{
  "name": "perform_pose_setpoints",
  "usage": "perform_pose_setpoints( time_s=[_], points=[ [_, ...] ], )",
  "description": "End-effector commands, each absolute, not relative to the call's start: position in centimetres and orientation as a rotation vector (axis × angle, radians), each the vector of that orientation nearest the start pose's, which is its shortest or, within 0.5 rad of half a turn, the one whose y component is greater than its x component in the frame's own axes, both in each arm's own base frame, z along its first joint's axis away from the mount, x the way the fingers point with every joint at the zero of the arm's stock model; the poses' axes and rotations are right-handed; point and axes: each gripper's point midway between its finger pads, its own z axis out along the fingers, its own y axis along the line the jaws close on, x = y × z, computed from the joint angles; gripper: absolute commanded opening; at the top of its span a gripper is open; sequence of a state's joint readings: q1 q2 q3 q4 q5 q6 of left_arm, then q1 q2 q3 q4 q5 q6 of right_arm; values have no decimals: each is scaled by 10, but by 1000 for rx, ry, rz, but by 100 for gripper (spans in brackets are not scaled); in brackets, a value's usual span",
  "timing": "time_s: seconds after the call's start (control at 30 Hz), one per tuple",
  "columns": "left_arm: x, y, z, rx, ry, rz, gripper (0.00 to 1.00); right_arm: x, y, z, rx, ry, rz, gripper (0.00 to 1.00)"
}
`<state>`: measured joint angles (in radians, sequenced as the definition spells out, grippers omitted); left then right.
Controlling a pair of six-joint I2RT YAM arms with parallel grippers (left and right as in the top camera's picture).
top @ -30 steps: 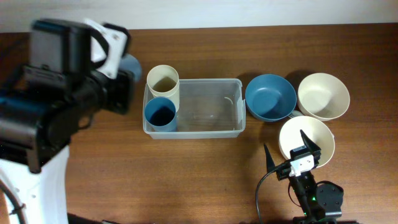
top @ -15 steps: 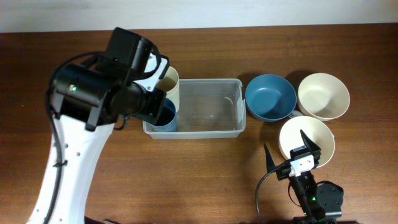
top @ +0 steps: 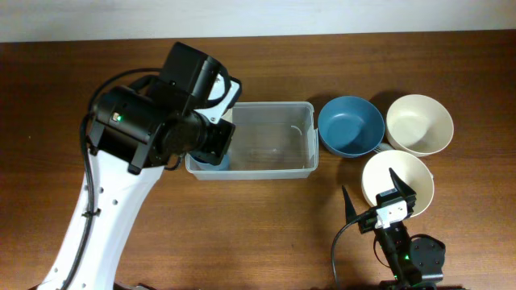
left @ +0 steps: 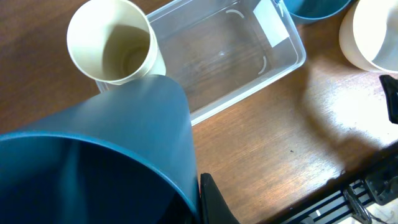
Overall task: Pack container
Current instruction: 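Lift the blue cup and lower it into the bin's front-left corner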
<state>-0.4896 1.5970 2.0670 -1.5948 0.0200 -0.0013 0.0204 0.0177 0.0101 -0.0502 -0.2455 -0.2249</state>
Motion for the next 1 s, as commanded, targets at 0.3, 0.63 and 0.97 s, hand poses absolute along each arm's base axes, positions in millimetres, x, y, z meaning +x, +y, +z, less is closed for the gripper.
perform_pose_setpoints(
  time_s=[0.3, 0.63, 0.97],
  points=[
    [291, -153, 303, 665, 2687, -101, 1, 240, 49, 160, -397, 1585, 52, 99],
    [299, -147, 287, 667, 2741, -5, 1, 240, 49, 160, -397, 1585, 52, 99],
    [306, -150, 287, 660, 2722, -7, 48, 240, 49, 160, -397, 1585, 52, 99]
  ],
)
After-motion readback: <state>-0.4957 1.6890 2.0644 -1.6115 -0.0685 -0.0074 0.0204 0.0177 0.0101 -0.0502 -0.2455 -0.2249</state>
